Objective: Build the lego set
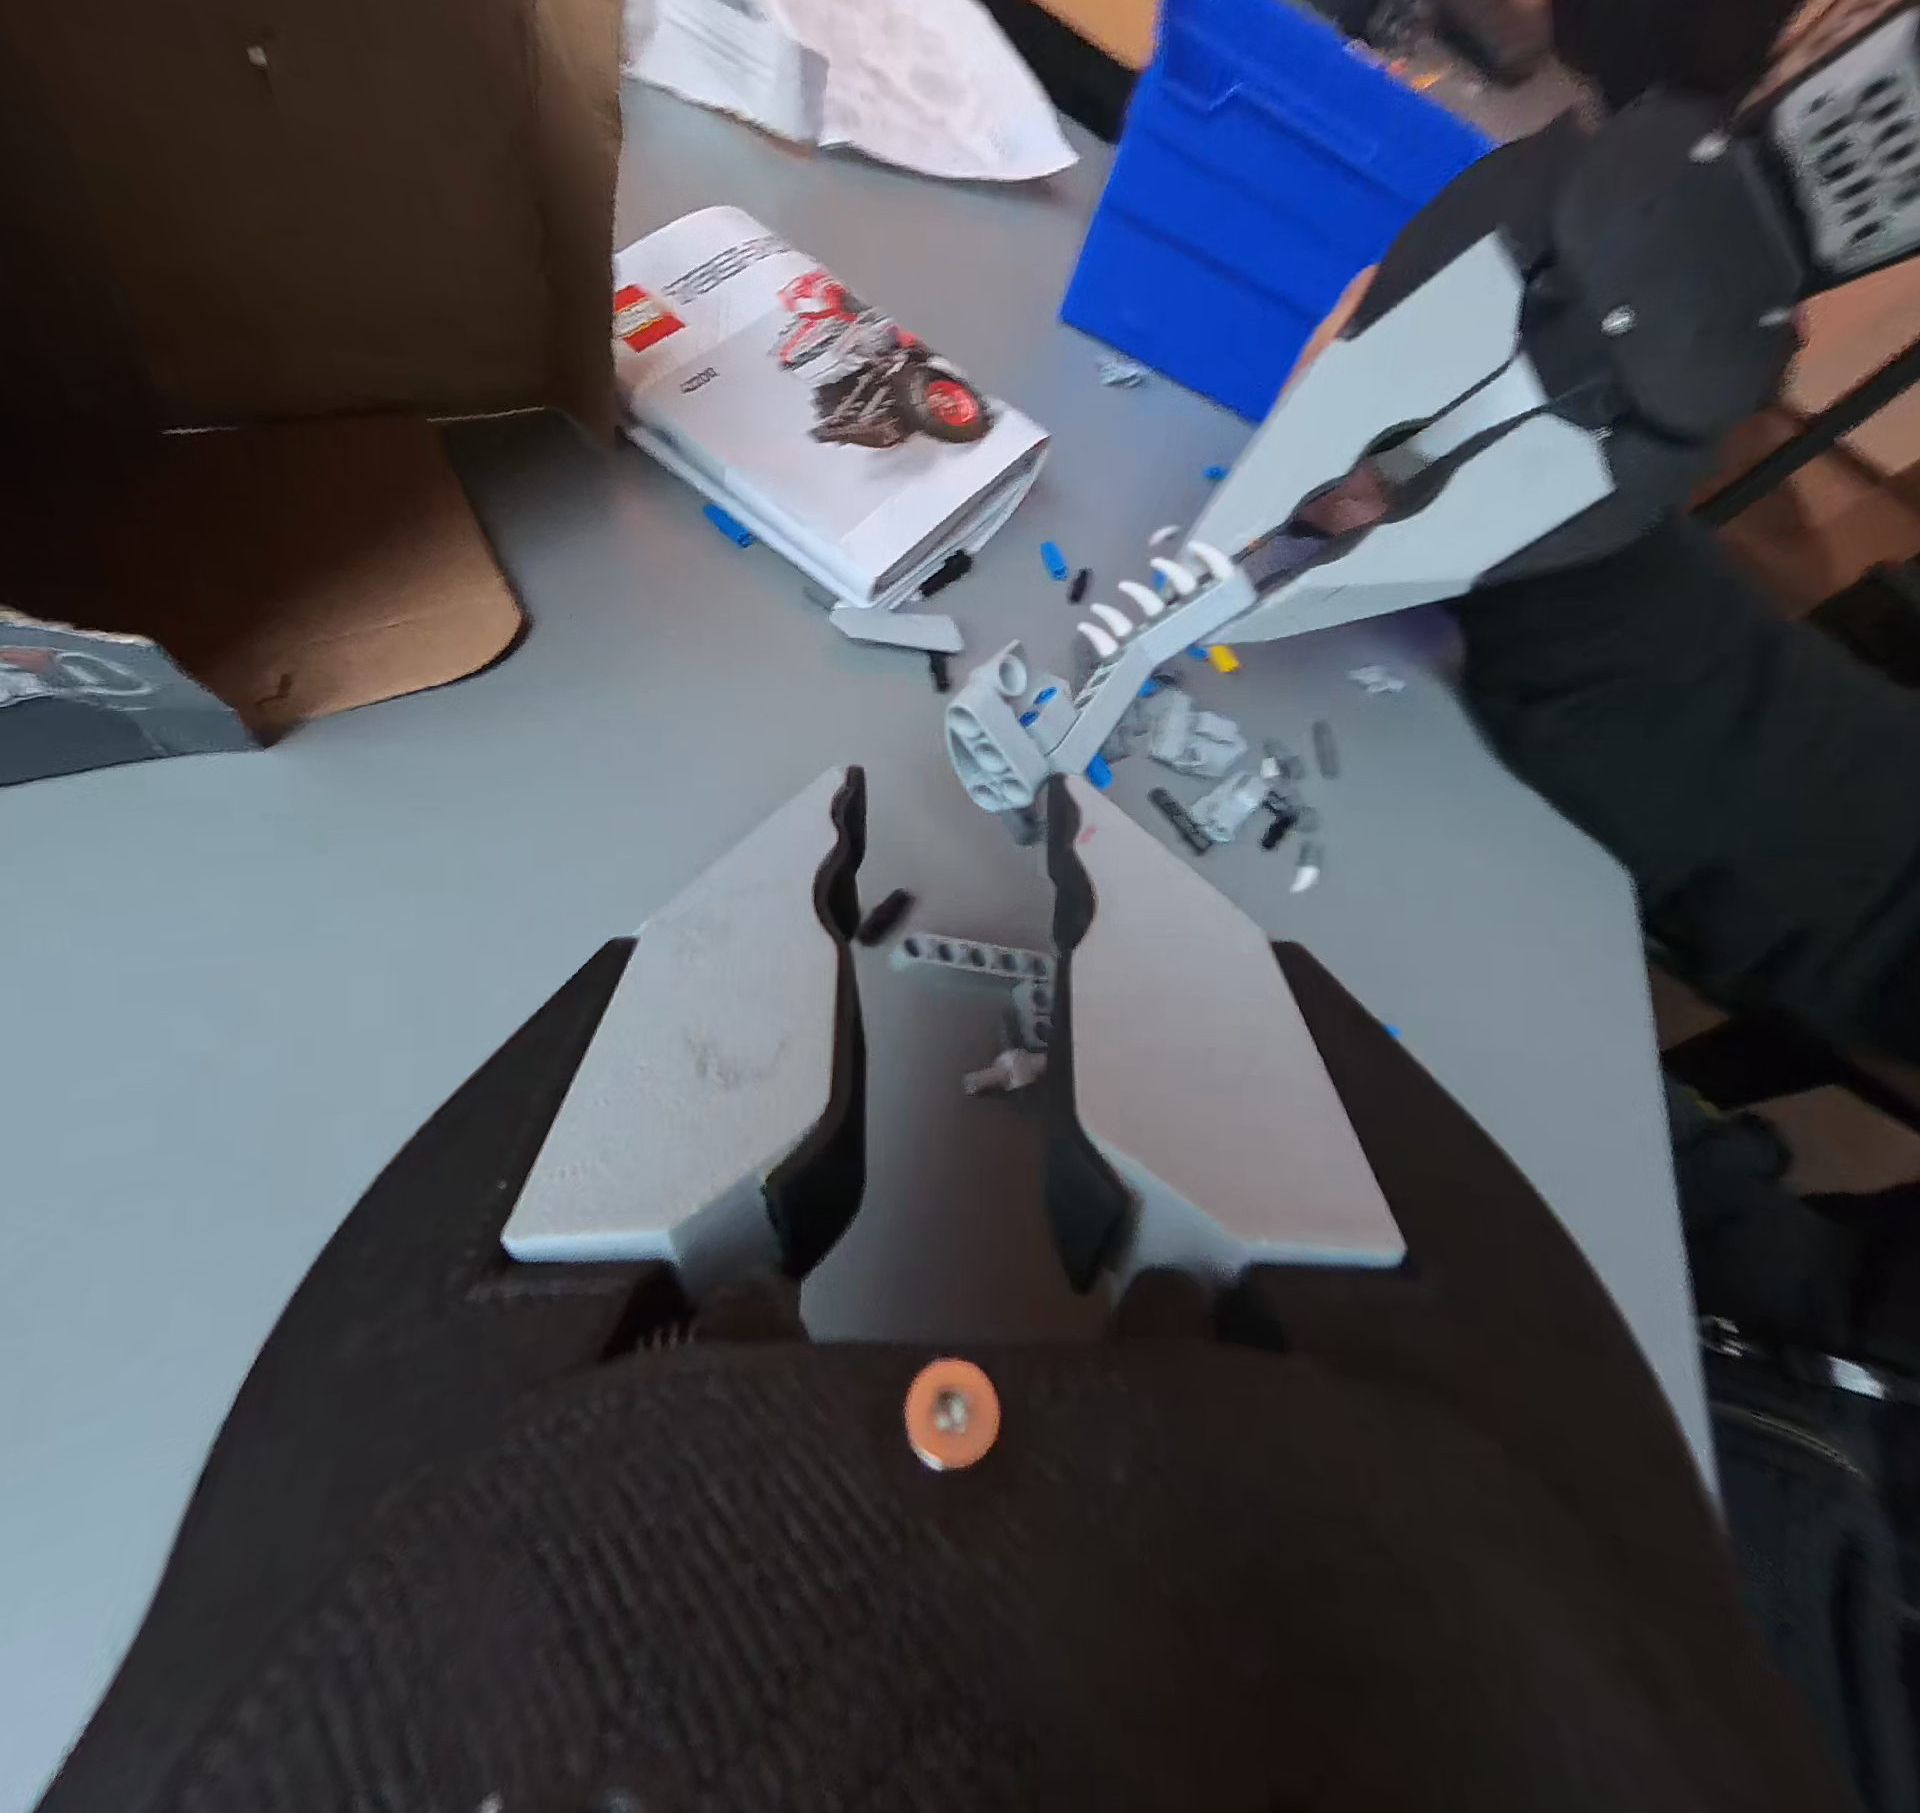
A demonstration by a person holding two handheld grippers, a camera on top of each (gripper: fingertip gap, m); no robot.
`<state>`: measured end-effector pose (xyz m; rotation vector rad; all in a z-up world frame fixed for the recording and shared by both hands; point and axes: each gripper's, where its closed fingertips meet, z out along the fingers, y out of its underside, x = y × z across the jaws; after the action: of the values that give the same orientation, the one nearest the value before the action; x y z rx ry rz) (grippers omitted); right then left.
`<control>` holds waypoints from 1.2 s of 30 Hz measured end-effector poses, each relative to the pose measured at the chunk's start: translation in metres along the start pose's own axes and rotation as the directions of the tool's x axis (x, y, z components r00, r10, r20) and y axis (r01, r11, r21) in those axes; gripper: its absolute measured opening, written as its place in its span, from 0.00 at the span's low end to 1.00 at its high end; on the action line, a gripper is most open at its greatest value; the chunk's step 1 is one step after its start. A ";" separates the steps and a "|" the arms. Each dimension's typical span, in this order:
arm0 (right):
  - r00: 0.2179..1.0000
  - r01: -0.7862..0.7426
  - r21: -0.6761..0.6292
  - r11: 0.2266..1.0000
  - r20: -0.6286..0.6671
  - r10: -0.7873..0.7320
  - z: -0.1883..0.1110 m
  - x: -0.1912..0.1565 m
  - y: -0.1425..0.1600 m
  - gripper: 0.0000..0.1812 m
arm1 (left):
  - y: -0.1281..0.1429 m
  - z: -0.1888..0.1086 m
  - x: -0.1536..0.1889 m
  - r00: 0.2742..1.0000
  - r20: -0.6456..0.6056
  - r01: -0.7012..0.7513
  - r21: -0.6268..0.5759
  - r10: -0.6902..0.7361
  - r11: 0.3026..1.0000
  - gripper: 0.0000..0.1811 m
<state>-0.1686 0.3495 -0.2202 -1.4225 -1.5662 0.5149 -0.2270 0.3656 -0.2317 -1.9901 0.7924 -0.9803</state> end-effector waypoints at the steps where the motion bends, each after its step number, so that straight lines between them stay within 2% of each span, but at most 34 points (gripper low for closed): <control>1: 1.000 0.020 0.023 1.000 0.002 -0.020 -0.001 -0.003 -0.006 0.03 | -0.002 -0.001 0.005 0.999 -0.048 0.021 0.018 -0.020 1.000 0.19; 3: 0.999 0.041 0.053 0.998 0.002 -0.042 -0.001 -0.006 -0.013 0.03 | -0.005 -0.001 0.017 0.986 -0.149 0.082 0.031 -0.077 0.996 0.18; 6: 0.998 0.062 0.061 0.996 -0.001 -0.062 0.000 -0.009 -0.017 0.03 | -0.009 -0.005 0.035 0.944 -0.298 0.158 0.041 -0.139 0.987 0.08; 8: 1.000 0.015 0.086 0.996 -0.019 -0.014 -0.001 -0.003 -0.021 0.00 | -0.009 -0.006 0.035 0.955 -0.278 0.117 0.050 -0.099 0.992 0.07; 10: 0.995 -0.102 0.118 0.988 -0.010 0.104 -0.002 0.005 -0.022 0.00 | -0.016 -0.010 0.038 0.959 -0.277 0.094 0.083 -0.068 0.992 0.07; 12: 0.959 -0.277 0.121 0.953 0.091 0.267 0.002 0.005 -0.019 0.11 | -0.028 -0.015 0.042 0.955 -0.292 0.101 0.160 -0.051 0.982 0.07; 15: 0.821 -0.517 0.070 0.853 0.320 0.472 0.012 -0.011 -0.022 0.17 | -0.040 -0.019 0.043 0.949 -0.311 0.127 0.244 -0.047 0.962 0.07; 17: 0.760 -0.598 0.128 0.791 0.402 0.510 0.013 -0.016 -0.042 0.11 | -0.040 -0.017 0.045 0.947 -0.317 0.134 0.252 -0.049 0.958 0.07; 18: 0.752 -0.613 0.154 0.775 0.415 0.513 0.013 -0.016 -0.050 0.11 | -0.039 -0.015 0.046 0.949 -0.312 0.122 0.249 -0.040 0.961 0.07; 21: 0.754 -0.627 0.142 0.766 0.356 0.552 0.020 -0.010 -0.045 0.06 | -0.046 -0.017 0.048 0.960 -0.281 0.068 0.308 0.022 0.949 0.07; 22: 0.744 -0.638 0.146 0.756 0.371 0.556 0.020 -0.011 -0.047 0.05 | -0.046 -0.017 0.048 0.963 -0.266 0.050 0.313 0.037 0.948 0.07; 30: 0.621 -0.773 0.259 0.579 0.498 0.606 0.008 0.004 -0.062 0.03 | -0.048 -0.012 0.049 0.974 -0.220 0.031 0.337 0.047 0.941 0.07; 34: 0.644 -0.758 0.283 0.587 0.465 0.608 0.010 0.006 -0.062 0.03 | -0.046 -0.011 0.045 0.975 -0.221 0.067 0.327 0.007 0.943 0.07; 36: 0.689 -0.719 0.289 0.632 0.416 0.594 0.012 0.007 -0.061 0.02 | -0.046 -0.012 0.043 0.975 -0.221 0.081 0.322 -0.008 0.943 0.07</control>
<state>-0.2110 0.3442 -0.1748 -1.5855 -0.9609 1.4865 -0.2063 0.3512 -0.1727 -1.6367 0.6498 -1.2841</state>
